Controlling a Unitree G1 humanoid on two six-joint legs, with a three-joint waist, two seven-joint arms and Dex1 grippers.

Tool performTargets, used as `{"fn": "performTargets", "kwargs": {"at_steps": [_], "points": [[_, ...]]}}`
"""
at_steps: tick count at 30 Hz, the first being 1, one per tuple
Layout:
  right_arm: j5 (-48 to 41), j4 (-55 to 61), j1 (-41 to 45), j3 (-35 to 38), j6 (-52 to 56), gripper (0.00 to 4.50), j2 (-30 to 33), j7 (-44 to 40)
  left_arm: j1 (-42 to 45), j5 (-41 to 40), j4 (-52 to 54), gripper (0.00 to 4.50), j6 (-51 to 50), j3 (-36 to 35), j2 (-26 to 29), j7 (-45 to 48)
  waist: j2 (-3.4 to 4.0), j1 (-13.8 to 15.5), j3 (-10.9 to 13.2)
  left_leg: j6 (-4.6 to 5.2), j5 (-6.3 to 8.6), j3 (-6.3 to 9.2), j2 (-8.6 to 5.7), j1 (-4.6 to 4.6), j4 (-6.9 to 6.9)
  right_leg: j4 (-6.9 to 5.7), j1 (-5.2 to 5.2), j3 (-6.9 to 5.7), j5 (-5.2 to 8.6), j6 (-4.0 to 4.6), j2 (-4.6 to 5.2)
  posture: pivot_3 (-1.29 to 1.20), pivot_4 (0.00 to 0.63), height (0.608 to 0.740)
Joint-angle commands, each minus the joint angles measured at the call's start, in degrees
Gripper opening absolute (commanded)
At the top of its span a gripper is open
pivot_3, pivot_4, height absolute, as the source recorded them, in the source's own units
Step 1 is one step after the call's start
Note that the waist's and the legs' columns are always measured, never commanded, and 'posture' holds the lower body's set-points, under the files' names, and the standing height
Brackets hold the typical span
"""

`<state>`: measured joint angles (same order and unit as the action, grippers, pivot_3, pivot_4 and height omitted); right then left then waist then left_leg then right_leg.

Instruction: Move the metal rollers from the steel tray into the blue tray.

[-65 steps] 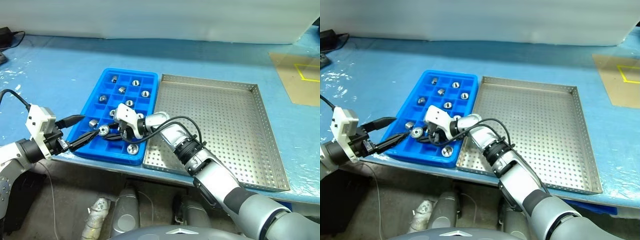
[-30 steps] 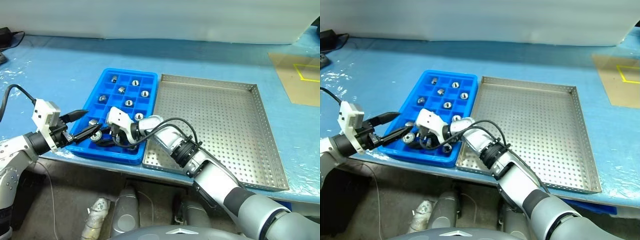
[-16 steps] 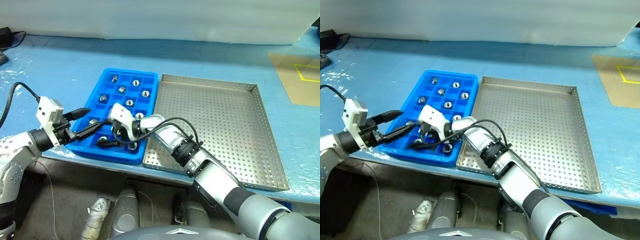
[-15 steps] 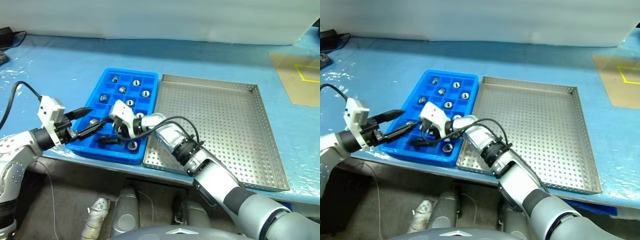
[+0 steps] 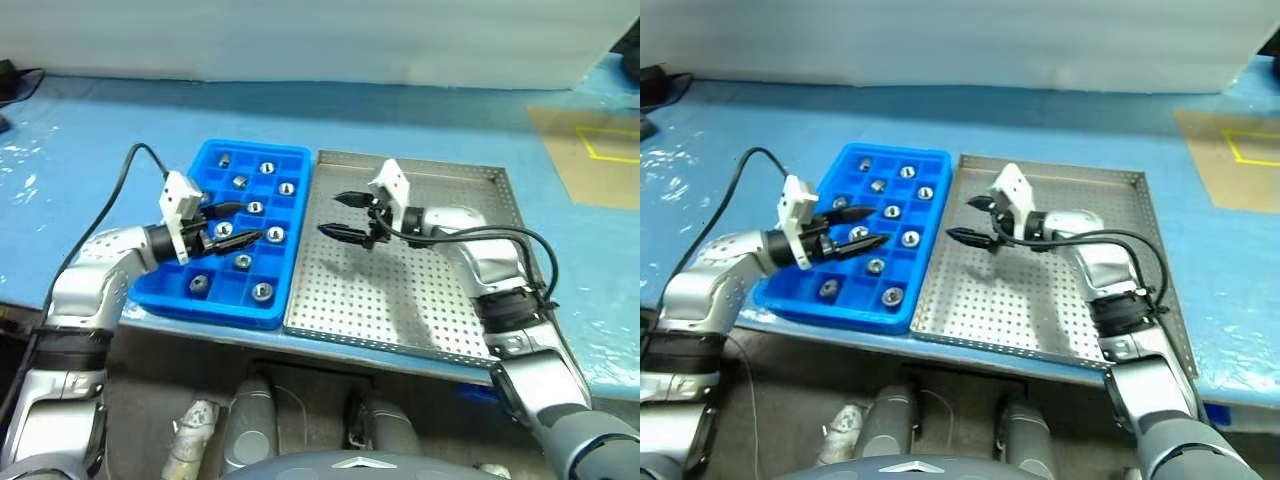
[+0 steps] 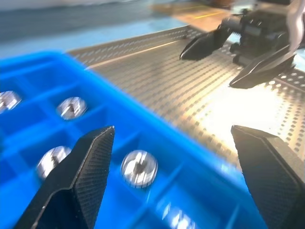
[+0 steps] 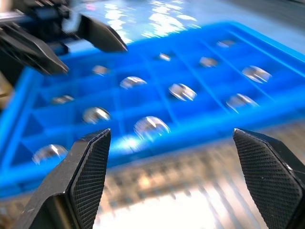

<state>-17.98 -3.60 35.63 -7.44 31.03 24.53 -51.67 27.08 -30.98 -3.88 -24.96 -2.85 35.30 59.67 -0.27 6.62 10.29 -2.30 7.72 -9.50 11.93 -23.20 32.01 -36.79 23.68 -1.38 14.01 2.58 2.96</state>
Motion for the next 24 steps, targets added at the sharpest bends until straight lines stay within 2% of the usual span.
{"fn": "performTargets", "kwargs": {"at_steps": [1, 7, 13, 17, 24], "points": [[-0.91, 7.77, -4.26, 4.67, 2.38, 4.2, 2.45, 4.03, 5.03, 1.88, -4.64, 4.13, 3.21, 2.26, -2.11, 3.34, 0.06, -0.82, -0.03, 0.0, 0.0, 0.0, -0.01, 0.02, -0.01, 0.0, -0.02, 0.0, 0.01, 0.02, 0.0, -0.11, 0.15, 0.74], [-4.05, 22.87, -16.54, 13.12, 9.69, 4.2, 6.03, 10.64, 13.92, 6.56, -18.16, 4.13, 8.61, 7.9, -9.48, 9.02, 0.07, -2.29, -0.04, 0.29, 0.16, -0.15, -0.07, 0.07, 0.12, 0.12, -0.15, 0.15, 0.01, 0.02, 0.01, -0.22, 0.15, 0.74], [-6.04, 28.61, -19.45, 15.46, 13.01, 4.2, 6.18, 14.7, 17.59, 10.05, -27.65, 4.13, 12.93, 8.93, -12.08, 13.07, 0.07, -4.33, -0.04, 0.43, 0.24, -0.26, -0.06, 0.28, 0.25, 0.16, -0.35, 0.15, 0.14, 0.25, 0.08, -0.28, 0.15, 0.74], [-5.81, 28.8, -19.97, 13.45, 12.55, 4.2, 4.6, 16.64, 17.22, 10.5, -28.2, 4.13, 13.99, 8.19, -12.27, 14.13, 0.07, -4.47, -0.04, 0.43, 0.24, -0.3, -0.05, 0.47, 0.22, 0.16, -0.48, 0.17, 0.16, 0.27, 0.08, -0.28, 0.15, 0.74], [-4.56, 24.44, -18.62, 11.76, 9.83, 4.2, 3.15, 17.54, 14.57, 9.63, -23.02, 4.13, 12.18, 5.48, -10.61, 12.12, 0.08, -4.19, -0.03, 0.57, 0.33, -0.31, -0.09, 0.4, 0.24, 0.21, -0.48, 0.15, 0.16, 0.27, 0.17, -0.21, 0.15, 0.74]]}}
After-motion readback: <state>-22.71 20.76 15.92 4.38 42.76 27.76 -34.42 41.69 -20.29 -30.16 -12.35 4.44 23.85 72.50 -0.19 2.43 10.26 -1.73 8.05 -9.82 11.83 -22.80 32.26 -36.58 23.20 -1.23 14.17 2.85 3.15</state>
